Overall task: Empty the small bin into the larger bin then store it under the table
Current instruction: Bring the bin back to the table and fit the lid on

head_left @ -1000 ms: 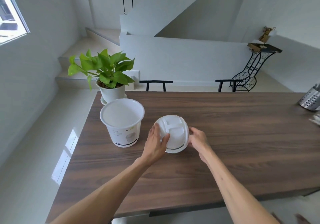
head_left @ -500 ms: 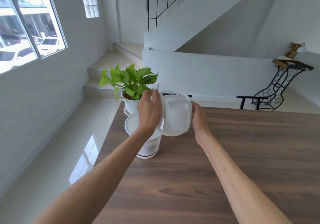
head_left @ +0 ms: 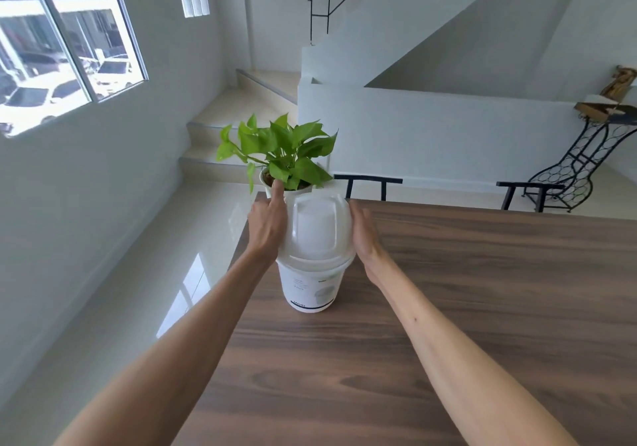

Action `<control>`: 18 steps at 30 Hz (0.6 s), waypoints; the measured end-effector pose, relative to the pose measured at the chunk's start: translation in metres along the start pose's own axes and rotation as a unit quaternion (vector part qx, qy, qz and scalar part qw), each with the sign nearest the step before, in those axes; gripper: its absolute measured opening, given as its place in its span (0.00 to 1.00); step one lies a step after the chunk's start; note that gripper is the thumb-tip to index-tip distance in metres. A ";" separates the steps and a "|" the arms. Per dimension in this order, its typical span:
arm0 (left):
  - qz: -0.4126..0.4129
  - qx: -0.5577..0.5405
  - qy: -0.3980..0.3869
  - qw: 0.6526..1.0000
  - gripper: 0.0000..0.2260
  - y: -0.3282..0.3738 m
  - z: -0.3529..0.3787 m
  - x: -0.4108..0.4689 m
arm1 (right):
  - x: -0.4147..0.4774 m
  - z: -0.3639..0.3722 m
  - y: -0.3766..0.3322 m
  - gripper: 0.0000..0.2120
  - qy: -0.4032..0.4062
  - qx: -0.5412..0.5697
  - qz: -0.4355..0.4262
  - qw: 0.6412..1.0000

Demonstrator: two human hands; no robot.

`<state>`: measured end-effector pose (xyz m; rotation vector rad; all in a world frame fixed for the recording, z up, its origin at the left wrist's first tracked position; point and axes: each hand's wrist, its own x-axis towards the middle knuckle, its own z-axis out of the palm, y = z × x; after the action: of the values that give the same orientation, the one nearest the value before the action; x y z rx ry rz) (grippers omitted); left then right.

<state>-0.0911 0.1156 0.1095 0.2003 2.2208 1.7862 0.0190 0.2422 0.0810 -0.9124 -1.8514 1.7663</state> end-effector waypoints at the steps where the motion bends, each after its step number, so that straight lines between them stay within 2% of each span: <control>1: -0.012 -0.002 -0.011 1.000 0.40 -0.003 0.001 0.002 | 0.004 0.000 0.005 0.26 0.003 -0.003 0.010 1.000; 6: -0.010 0.002 -0.021 1.000 0.33 -0.013 0.007 0.006 | 0.007 0.003 0.012 0.33 0.010 0.014 0.020 1.000; 9: -0.018 0.003 -0.017 1.000 0.34 -0.017 0.006 0.008 | 0.004 0.005 0.019 0.28 0.005 0.015 0.037 0.999; 15: -0.014 -0.010 -0.015 1.000 0.34 -0.020 0.004 0.013 | -0.001 0.011 0.020 0.30 0.015 0.025 0.036 0.999; 18: -0.011 -0.012 -0.049 0.999 0.35 -0.022 0.004 0.015 | -0.002 0.014 0.025 0.32 0.022 0.028 0.038 0.999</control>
<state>-0.1023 0.1181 0.0853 0.2504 2.1242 1.7523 0.0149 0.2309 0.0552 -1.0043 -1.7528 1.8196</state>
